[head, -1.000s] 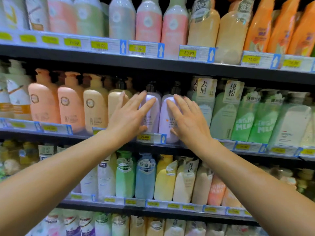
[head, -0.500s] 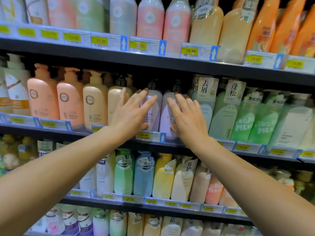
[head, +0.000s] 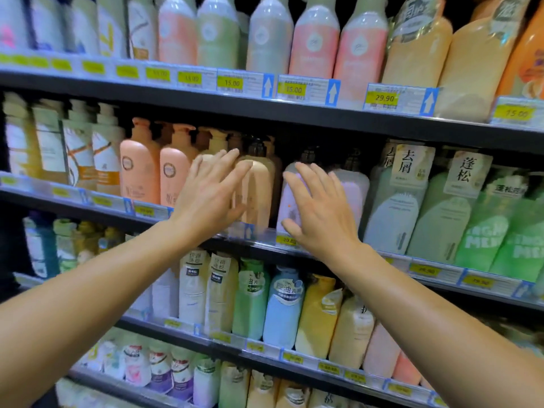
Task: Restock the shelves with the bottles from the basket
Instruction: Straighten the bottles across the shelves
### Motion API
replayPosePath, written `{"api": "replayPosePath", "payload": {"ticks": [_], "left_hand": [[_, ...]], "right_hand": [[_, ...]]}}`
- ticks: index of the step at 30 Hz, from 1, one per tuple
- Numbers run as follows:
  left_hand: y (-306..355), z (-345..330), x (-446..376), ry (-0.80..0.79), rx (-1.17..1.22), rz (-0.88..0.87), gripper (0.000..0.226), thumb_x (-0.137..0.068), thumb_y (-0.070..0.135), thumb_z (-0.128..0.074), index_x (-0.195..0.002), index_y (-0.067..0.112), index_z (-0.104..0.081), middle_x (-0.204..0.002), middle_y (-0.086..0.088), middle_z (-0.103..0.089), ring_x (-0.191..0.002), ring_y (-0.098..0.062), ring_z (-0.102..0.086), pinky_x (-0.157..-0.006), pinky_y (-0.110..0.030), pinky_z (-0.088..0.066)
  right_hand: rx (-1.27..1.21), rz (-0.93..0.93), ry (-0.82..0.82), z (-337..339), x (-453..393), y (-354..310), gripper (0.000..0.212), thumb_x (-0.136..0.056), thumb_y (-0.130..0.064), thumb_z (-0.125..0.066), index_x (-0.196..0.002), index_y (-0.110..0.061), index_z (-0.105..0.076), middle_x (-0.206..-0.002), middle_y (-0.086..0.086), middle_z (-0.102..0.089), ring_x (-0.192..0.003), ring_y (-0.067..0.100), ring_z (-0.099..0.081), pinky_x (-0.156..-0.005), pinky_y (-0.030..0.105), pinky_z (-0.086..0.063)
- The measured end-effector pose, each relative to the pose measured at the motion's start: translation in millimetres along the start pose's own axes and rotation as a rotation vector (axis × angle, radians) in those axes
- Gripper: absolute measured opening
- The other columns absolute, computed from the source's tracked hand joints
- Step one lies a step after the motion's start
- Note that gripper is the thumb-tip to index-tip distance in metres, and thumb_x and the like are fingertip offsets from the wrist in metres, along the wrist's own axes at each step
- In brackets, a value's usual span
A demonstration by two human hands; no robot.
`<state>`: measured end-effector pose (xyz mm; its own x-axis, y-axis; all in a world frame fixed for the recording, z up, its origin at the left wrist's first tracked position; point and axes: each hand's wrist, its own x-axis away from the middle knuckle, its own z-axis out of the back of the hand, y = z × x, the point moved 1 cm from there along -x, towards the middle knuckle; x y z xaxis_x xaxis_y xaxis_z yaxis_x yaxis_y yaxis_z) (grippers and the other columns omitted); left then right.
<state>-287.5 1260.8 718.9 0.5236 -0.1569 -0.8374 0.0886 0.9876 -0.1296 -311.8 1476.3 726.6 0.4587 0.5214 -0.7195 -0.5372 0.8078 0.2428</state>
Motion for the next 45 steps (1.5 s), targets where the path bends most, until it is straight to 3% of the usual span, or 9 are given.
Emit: {"api": "replayPosePath", "payload": {"ticks": [9, 16, 19, 29, 40, 42, 45], "left_hand": [[-70.0, -9.9, 6.4, -0.074, -0.057, -0.025, 0.093, -0.063, 0.033, -0.089, -0.144, 0.012, -0.048, -0.149, -0.024, -0.042, -0.135, -0.042, -0.042, -0.105, -0.058, -0.030], [-84.4, -14.5, 4.6, -0.038, -0.012, -0.092, 0.095, -0.064, 0.037, -0.088, -0.146, 0.016, -0.045, -0.149, -0.018, -0.043, -0.129, -0.038, -0.043, -0.111, -0.060, -0.023], [-86.2, -14.3, 3.7, -0.035, -0.002, -0.097, 0.096, -0.064, 0.037, -0.090, -0.146, 0.017, -0.045, -0.149, -0.016, -0.043, -0.132, -0.037, -0.044, -0.114, -0.064, -0.017], [-85.0, -19.7, 3.1, 0.053, -0.018, -0.120, 0.097, -0.054, 0.036, -0.095, -0.140, 0.014, -0.054, -0.136, -0.019, -0.056, -0.122, -0.036, -0.046, -0.109, -0.067, -0.023], [-89.5, -19.8, 1.1, -0.035, -0.010, -0.119, 0.095, -0.066, 0.042, -0.087, -0.148, 0.019, -0.043, -0.147, -0.014, -0.047, -0.139, -0.035, -0.038, -0.115, -0.065, -0.011], [-92.4, -15.7, 0.9, -0.014, -0.001, -0.115, 0.094, -0.068, 0.045, -0.084, -0.149, 0.020, -0.042, -0.149, -0.012, -0.045, -0.141, -0.034, -0.035, -0.116, -0.065, -0.012], [-113.8, -5.4, 2.6, 0.059, 0.032, -0.073, 0.085, -0.070, 0.041, -0.083, -0.145, 0.016, -0.048, -0.149, -0.012, -0.046, -0.142, -0.034, -0.037, -0.114, -0.064, -0.018]], "right_hand": [[0.096, 0.015, -0.032, -27.5, -43.6, -50.8, 0.091, -0.078, -0.048, -0.072, -0.153, -0.021, -0.027, -0.162, 0.004, -0.019, -0.144, 0.031, -0.024, -0.116, 0.049, -0.016], [0.082, -0.025, 0.023, -38.4, -51.7, -59.5, 0.093, -0.071, -0.040, -0.082, -0.148, -0.013, -0.039, -0.152, 0.012, -0.038, -0.122, 0.035, -0.046, -0.105, 0.048, -0.032], [0.040, -0.030, 0.000, -38.8, -52.6, -57.4, 0.094, -0.070, -0.036, -0.085, -0.148, -0.012, -0.038, -0.153, 0.012, -0.035, -0.127, 0.035, -0.043, -0.106, 0.044, -0.033], [0.078, -0.083, -0.014, -40.4, -56.8, -62.8, 0.095, -0.068, -0.033, -0.087, -0.148, -0.012, -0.039, -0.153, 0.015, -0.036, -0.127, 0.036, -0.045, -0.106, 0.045, -0.033], [0.140, -0.091, -0.051, -40.4, -60.6, -64.9, 0.092, -0.074, -0.040, -0.080, -0.150, -0.016, -0.033, -0.151, 0.009, -0.034, -0.125, 0.032, -0.044, -0.102, 0.043, -0.034], [0.139, -0.081, -0.011, -35.8, -58.7, -66.9, 0.090, -0.074, -0.041, -0.079, -0.149, -0.015, -0.036, -0.151, 0.010, -0.036, -0.123, 0.033, -0.044, -0.104, 0.045, -0.034], [0.069, -0.051, 0.054, -30.9, -63.1, -80.0, 0.086, -0.075, -0.038, -0.079, -0.147, -0.012, -0.041, -0.152, 0.012, -0.037, -0.134, 0.035, -0.038, -0.114, 0.051, -0.027]]}}
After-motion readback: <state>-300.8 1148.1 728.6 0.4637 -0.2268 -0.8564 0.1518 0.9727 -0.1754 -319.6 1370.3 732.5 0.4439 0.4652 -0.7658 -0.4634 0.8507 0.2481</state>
